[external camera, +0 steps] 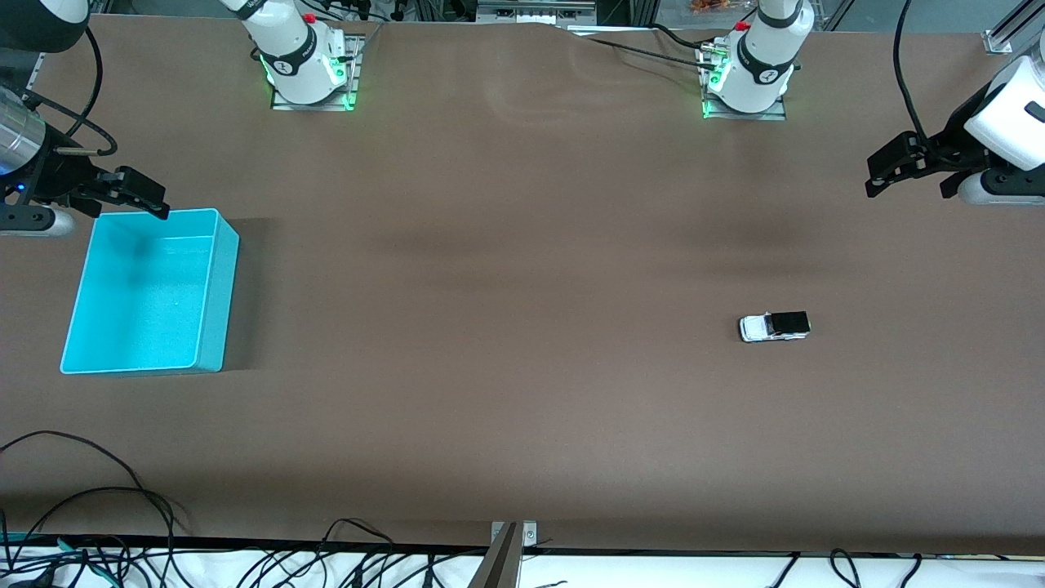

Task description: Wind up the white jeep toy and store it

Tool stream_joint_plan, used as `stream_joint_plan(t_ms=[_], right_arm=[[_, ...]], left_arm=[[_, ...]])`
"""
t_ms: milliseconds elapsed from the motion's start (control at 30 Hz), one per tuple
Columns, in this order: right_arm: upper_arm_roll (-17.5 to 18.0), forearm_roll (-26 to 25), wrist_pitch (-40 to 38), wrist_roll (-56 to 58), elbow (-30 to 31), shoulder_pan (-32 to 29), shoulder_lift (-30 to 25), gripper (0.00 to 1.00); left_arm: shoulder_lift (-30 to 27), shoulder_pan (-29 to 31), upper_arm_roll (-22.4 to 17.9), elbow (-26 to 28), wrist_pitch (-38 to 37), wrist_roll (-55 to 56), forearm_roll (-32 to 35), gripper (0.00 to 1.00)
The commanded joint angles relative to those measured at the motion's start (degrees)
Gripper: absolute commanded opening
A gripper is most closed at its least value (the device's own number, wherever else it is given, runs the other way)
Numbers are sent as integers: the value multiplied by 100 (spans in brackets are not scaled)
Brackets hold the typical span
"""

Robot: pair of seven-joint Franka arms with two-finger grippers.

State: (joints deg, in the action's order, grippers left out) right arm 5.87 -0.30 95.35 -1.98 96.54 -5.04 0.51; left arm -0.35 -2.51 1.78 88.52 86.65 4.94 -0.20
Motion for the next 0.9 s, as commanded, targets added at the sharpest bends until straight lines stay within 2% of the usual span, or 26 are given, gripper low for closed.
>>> stream_joint_plan(t_ms=[0, 867], right_arm=[[-7, -5, -95, 66, -127, 3, 55, 100], [-15, -5, -104, 66, -127, 3, 55, 100]], left_arm=[[87, -4, -3, -212, -131, -142, -50, 100], [149, 23, -3, -221, -122, -151, -50, 100]])
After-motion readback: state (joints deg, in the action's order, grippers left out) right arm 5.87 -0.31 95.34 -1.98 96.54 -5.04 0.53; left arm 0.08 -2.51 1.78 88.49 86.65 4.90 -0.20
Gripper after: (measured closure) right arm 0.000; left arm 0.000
